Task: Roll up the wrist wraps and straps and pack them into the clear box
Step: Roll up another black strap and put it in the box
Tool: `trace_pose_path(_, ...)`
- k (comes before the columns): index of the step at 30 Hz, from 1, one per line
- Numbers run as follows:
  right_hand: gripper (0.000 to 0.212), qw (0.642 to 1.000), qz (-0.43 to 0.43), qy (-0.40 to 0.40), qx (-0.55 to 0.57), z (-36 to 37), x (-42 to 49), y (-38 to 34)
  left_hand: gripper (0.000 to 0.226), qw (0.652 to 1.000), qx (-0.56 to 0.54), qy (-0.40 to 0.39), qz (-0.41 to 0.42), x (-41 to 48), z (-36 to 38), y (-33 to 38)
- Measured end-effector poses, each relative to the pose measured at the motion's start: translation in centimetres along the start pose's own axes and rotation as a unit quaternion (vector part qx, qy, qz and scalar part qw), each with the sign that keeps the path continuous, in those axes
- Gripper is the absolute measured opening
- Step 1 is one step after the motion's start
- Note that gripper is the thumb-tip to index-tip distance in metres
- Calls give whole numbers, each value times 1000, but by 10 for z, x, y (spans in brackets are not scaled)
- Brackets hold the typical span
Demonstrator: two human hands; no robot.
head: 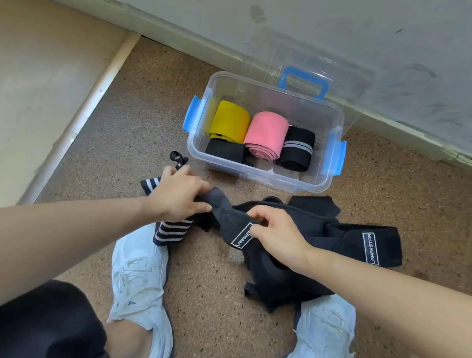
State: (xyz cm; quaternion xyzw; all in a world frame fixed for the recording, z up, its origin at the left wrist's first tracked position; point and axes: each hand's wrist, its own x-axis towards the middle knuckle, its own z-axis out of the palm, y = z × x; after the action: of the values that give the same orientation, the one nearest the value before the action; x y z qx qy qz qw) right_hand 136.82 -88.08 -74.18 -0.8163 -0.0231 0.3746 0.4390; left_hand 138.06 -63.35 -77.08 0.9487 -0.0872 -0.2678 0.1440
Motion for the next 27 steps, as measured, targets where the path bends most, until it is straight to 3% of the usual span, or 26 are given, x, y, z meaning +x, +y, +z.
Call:
trace_pose_path(4, 10, 999, 40, -2, 34, 1, 12, 1, 31, 992, -119, 39, 3, 1, -1, -2)
trace_pose_path(8, 10, 998, 7, 47, 43, 16, 23, 2, 18, 979, -198, 36, 38, -1, 3, 11)
trace_pose_path(10, 8, 998, 8, 54, 16, 17, 24, 8, 17, 986, -158, 27, 44, -2, 1, 7)
trace_pose_path(15, 33, 998, 27, 54, -23, -6, 10, 31, 12, 997, -25, 67, -12, -5, -13, -29)
trace_pose_path(18, 37, 996, 50, 53, 50, -13, 3, 34, 31, 993, 60, 97, -28, -8, -10, -27)
trace_pose_path(20, 22, 988, 77, 41, 126, -7, 1, 28, 36, 986, 46, 161, -18, -14, -8, -10)
trace_pose_path(22, 8, 974, 106, 34, 199, 1, -1, 18, 35, 985, -58, 160, 11, -19, -4, 11)
trace_pose_path(23, 16, 966, 116, 29, 231, 6, -1, 16, 36, 981, -152, 118, 7, -21, -1, 23)
trace_pose_path(25, 24, 955, 123, 13, 268, 11, -3, 11, 36, 935, -353, 0, -35, -21, 6, 45)
trace_pose_path(27, 23, 954, 121, -14, 275, 7, -7, 9, 40, 882, -464, -43, -63, -18, 12, 58)
